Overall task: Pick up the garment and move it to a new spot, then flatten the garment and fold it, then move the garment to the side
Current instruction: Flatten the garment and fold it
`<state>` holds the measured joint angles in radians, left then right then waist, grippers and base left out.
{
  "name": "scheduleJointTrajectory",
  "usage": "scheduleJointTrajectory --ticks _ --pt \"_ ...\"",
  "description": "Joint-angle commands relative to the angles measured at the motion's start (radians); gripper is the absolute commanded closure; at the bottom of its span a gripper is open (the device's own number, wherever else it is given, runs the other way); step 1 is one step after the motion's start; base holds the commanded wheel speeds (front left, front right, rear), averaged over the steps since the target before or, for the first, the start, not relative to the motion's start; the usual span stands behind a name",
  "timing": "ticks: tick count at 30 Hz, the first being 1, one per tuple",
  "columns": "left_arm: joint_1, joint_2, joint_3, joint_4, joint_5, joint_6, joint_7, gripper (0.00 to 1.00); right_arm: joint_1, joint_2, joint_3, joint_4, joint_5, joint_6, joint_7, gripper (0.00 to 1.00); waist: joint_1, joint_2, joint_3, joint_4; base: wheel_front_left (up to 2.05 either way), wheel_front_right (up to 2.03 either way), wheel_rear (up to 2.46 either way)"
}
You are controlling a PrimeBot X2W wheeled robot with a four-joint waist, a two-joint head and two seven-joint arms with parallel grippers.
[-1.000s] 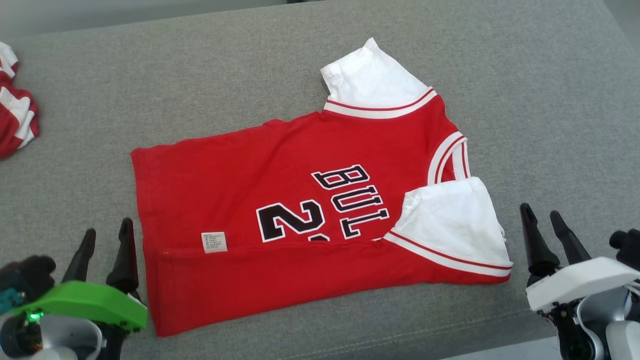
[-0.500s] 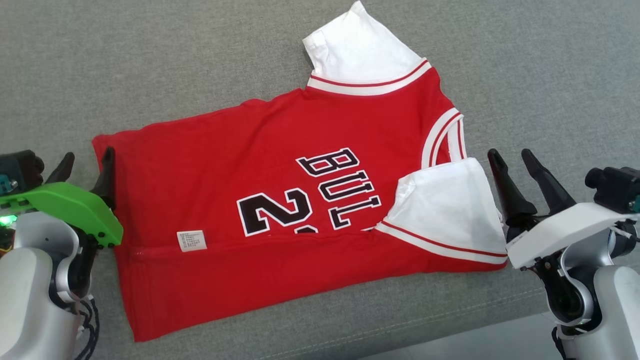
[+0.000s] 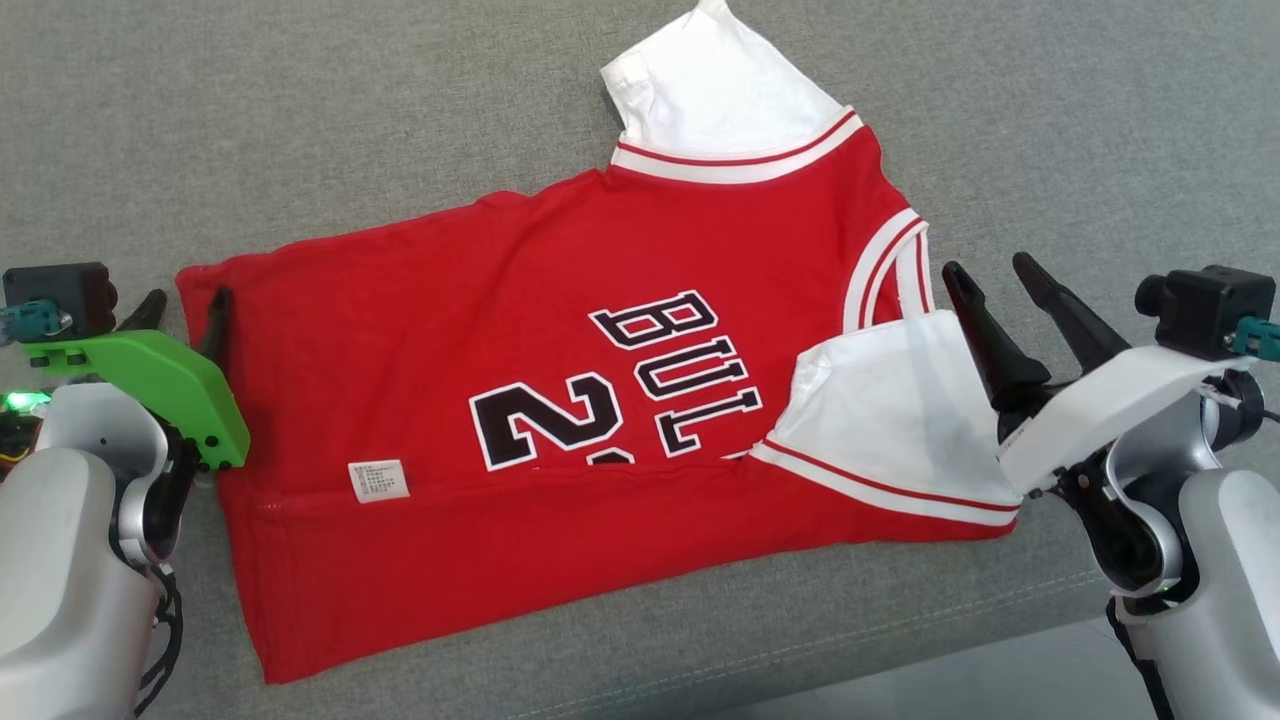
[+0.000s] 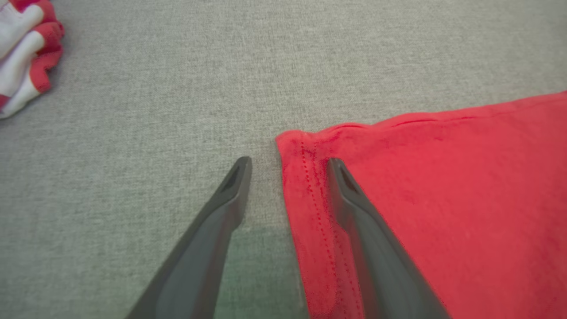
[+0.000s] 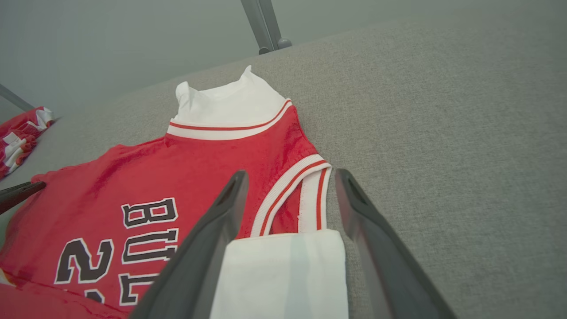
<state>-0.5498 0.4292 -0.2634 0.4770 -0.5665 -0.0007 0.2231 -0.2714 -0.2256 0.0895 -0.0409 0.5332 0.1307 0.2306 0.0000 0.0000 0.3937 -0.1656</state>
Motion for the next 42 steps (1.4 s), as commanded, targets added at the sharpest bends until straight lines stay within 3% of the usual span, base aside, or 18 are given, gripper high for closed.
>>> scheduleJointTrajectory --ticks 1,3,6,7,9,11,12,23,34,42 --pt "-0.029 -0.006 -0.005 0.011 0.006 -0.006 -0.007 0.46 -0.033 -0.013 0.010 0.007 -0.004 0.000 0.011 0.00 0.0000 0.0000 0.005 0.005 0.00 0.00 0.00" --pt "-0.042 -0.014 -0.012 0.026 0.009 -0.010 -0.017 0.50 -0.063 -0.027 0.020 0.019 -0.008 0.000 0.022 0.00 0.0000 0.0000 0.012 0.010 0.00 0.00 0.00" --pt "-0.062 -0.029 -0.028 0.050 0.017 -0.015 -0.026 0.38 -0.121 -0.043 0.044 0.044 -0.020 0.000 0.041 0.00 0.0000 0.0000 0.024 0.020 0.00 0.00 0.00" --pt "-0.070 -0.032 -0.032 0.058 0.020 -0.016 -0.027 0.43 -0.143 -0.049 0.052 0.053 -0.024 0.000 0.049 0.00 0.0000 0.0000 0.029 0.023 0.00 0.00 0.00" --pt "-0.084 -0.042 -0.044 0.071 0.025 -0.021 -0.029 0.63 -0.193 -0.058 0.067 0.071 -0.031 0.000 0.061 0.00 0.0000 0.0000 0.040 0.031 0.00 0.00 0.00" --pt "-0.096 -0.053 -0.052 0.079 0.027 -0.027 -0.037 0.93 -0.252 -0.061 0.079 0.095 -0.036 0.000 0.069 0.00 0.0000 0.0000 0.051 0.041 0.00 0.00 0.00" --pt "-0.102 -0.056 -0.055 0.079 0.030 -0.031 -0.048 1.00 -0.282 -0.063 0.081 0.111 -0.041 0.000 0.073 0.00 0.0000 0.0000 0.056 0.047 0.00 0.00 0.00" --pt "-0.100 -0.142 -0.081 -0.015 0.050 -0.032 -0.248 1.00 -0.619 -0.083 0.097 0.412 -0.166 0.000 0.088 0.00 0.0000 0.0000 0.111 0.198 0.00 0.00 0.00" --pt "-0.102 -0.221 -0.142 -0.089 0.066 -0.039 -0.298 1.00 -0.818 -0.090 0.110 0.728 -0.272 0.000 0.147 0.00 0.0000 0.0000 0.164 0.329 0.00 0.00 0.00" --pt "-0.128 -0.252 -0.165 -0.079 0.065 -0.043 -0.315 1.00 -0.902 -0.083 0.101 0.891 -0.340 0.000 0.158 0.00 0.0000 0.0000 0.187 0.367 0.00 0.00 0.00"
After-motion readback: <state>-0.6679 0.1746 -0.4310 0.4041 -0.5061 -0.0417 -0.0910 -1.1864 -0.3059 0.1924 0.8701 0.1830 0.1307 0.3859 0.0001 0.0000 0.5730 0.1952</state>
